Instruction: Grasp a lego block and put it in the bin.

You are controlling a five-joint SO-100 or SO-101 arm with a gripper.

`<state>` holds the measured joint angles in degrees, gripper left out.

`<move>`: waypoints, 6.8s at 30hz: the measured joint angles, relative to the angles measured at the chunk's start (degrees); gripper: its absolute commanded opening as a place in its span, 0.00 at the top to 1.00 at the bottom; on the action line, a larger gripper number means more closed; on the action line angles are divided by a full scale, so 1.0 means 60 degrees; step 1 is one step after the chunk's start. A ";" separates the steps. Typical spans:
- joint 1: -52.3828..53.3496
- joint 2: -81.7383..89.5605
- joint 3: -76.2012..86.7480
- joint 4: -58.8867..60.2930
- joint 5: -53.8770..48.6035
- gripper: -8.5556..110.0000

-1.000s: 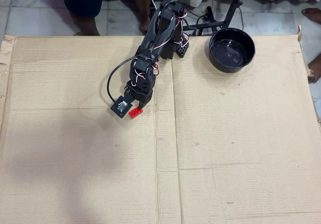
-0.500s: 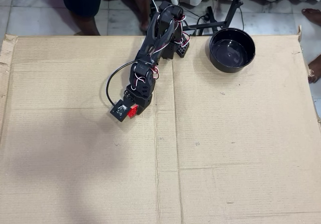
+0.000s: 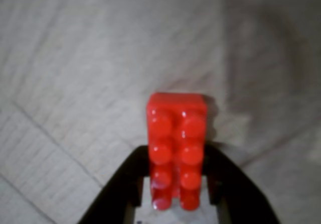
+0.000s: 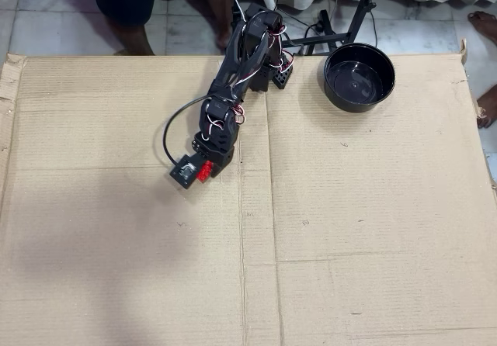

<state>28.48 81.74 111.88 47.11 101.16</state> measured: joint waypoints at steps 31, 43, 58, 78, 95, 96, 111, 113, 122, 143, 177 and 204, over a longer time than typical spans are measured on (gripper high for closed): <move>-0.3823 0.4966 -0.0015 0.1934 0.0000 0.93; -0.8013 0.8291 -0.0015 0.2578 0.0000 0.93; -1.3125 1.2202 -0.0015 0.6094 0.0000 0.93; -1.7842 1.5557 0.4644 0.5200 0.0000 0.93; -1.8296 1.5630 0.5801 0.3296 0.0000 0.63; -1.8267 1.5630 0.5801 0.3296 0.0000 0.63; -1.4692 1.5615 0.7031 0.3281 0.0000 0.63; -1.3711 1.5732 0.7368 0.3267 0.0000 0.63; -0.9888 1.5688 0.8804 0.3105 0.0000 0.63; -0.6284 1.5615 1.2158 -0.3296 -0.0190 0.64; -0.5552 1.5586 1.2158 -0.3179 -1.5366 0.93; -0.5552 1.8911 1.2158 0.1450 -1.6099 0.93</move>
<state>-4.83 195.21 184.83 55.81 4.57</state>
